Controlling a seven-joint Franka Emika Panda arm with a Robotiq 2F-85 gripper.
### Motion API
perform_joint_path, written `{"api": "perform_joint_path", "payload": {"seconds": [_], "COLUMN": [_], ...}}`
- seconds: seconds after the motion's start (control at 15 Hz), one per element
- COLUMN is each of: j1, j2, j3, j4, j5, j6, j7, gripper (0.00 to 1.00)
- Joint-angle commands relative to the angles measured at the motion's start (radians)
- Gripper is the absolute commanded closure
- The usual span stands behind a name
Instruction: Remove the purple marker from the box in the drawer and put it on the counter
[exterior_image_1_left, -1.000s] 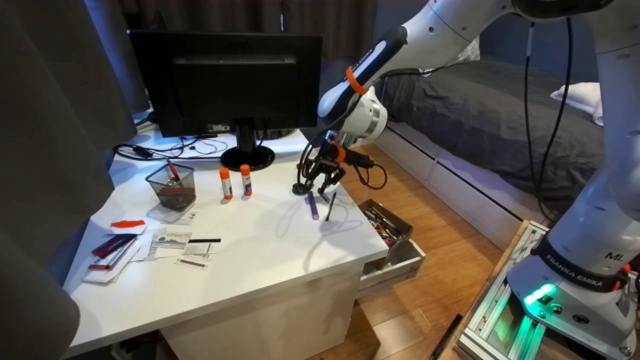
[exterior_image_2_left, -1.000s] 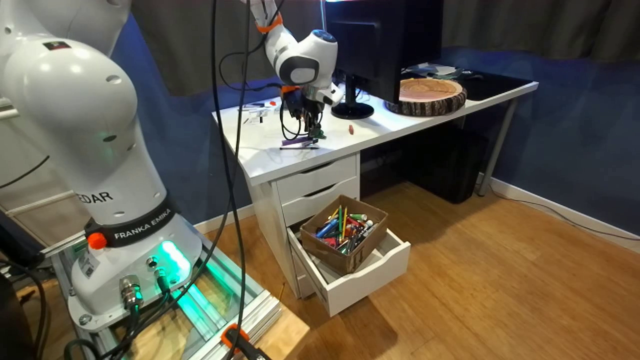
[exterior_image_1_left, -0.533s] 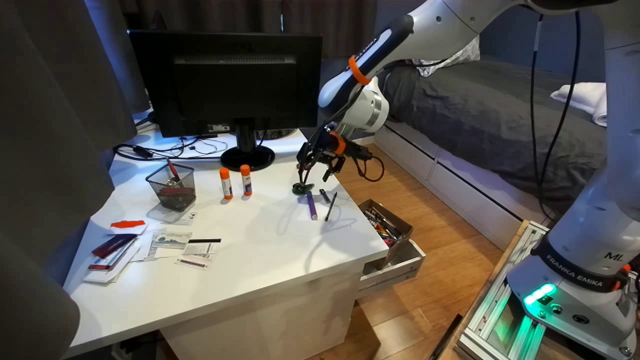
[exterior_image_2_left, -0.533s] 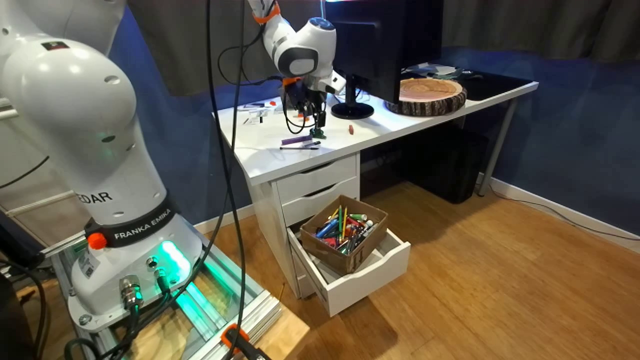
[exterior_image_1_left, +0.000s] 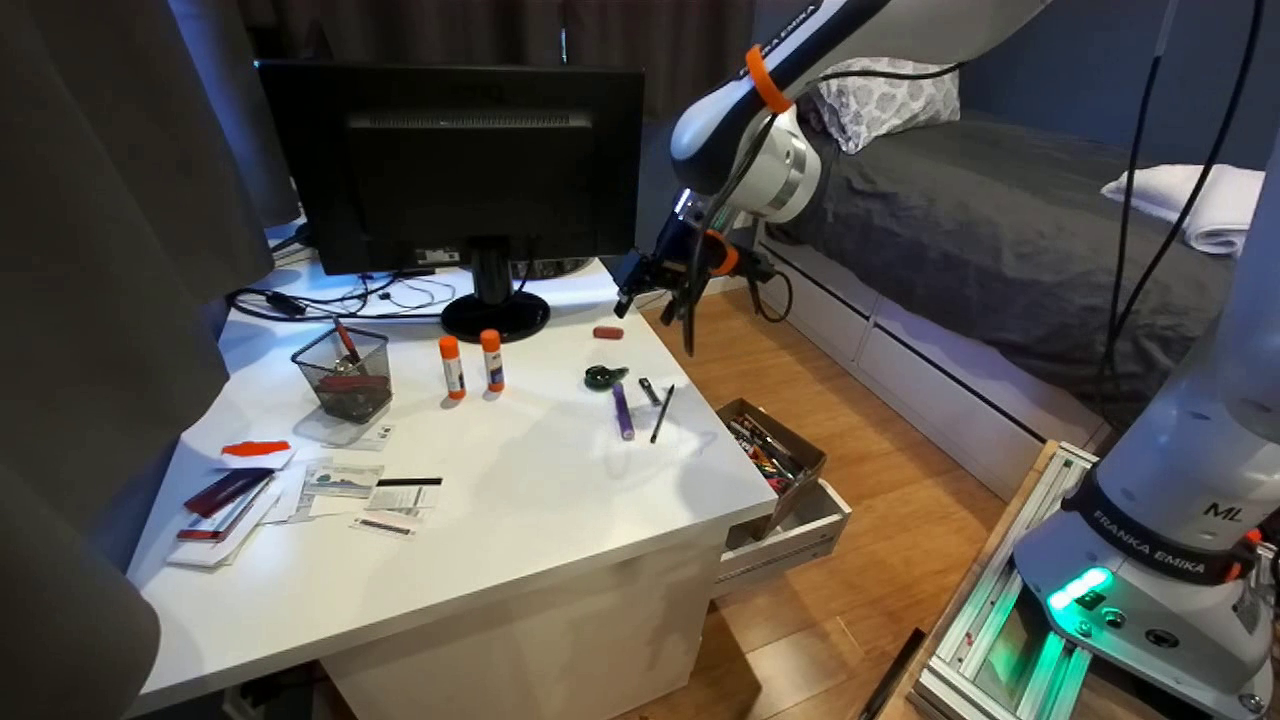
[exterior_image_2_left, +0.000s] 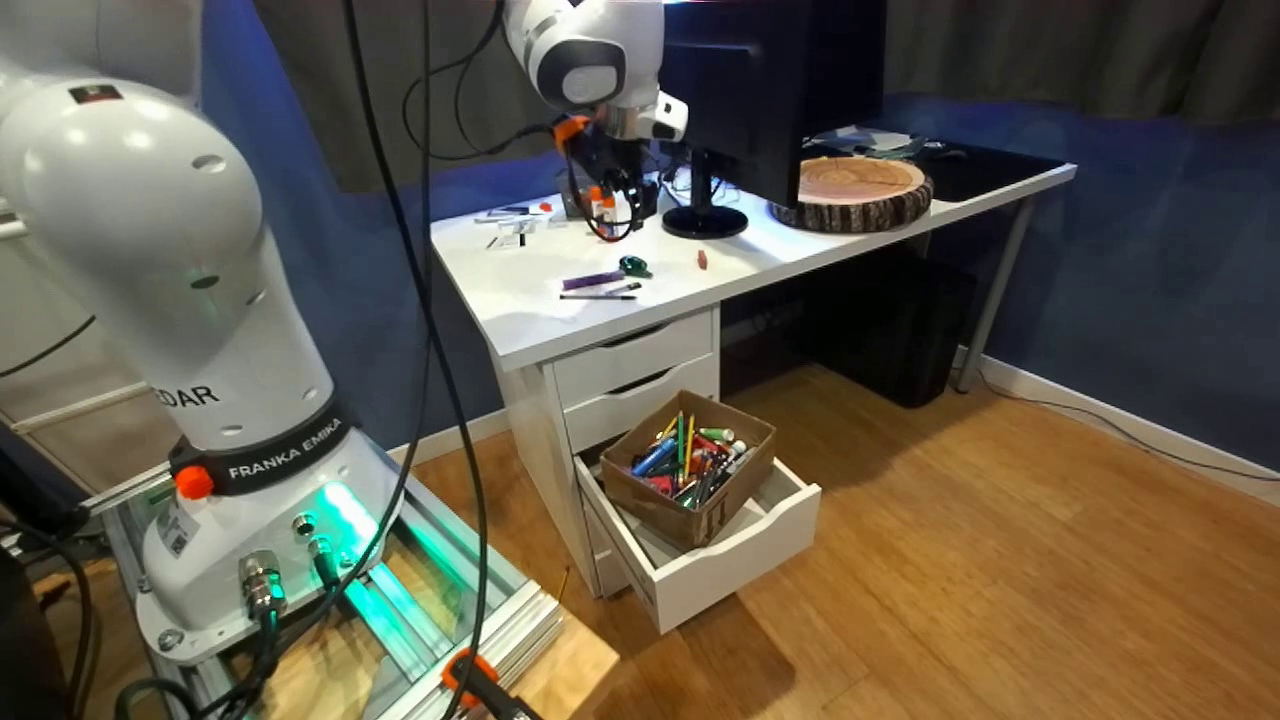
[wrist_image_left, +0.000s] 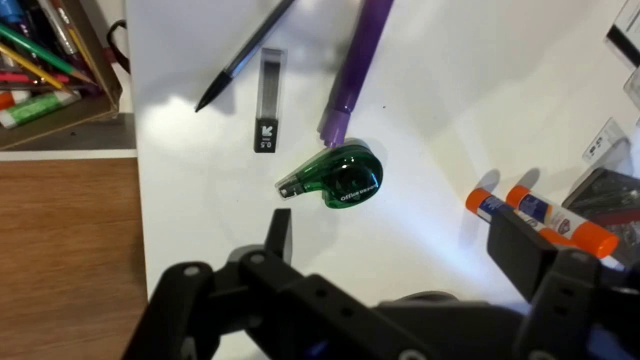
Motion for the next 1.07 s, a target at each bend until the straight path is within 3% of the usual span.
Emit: {"api": "perform_joint_path", "payload": {"seconds": [0.0, 0.4, 0.73, 1.0], "j1": [-0.047, -0.056, -0.047, -0.054], "j2": [-0.166, -0.356, -0.457, -0.487], "j3": [0.003, -0.097, -0.207, -0.272], "j4": [-0.146, -0.340, -0.477, -0.551], "j5": [-0.014, 0.011, -0.053, -0.171], "j6": [-0.084, -0.141, -0.142, -0.099], "j7": [-0.198, -0.433, -0.521, -0.503], "gripper": [0.00, 0.00, 0.00, 0.00]}}
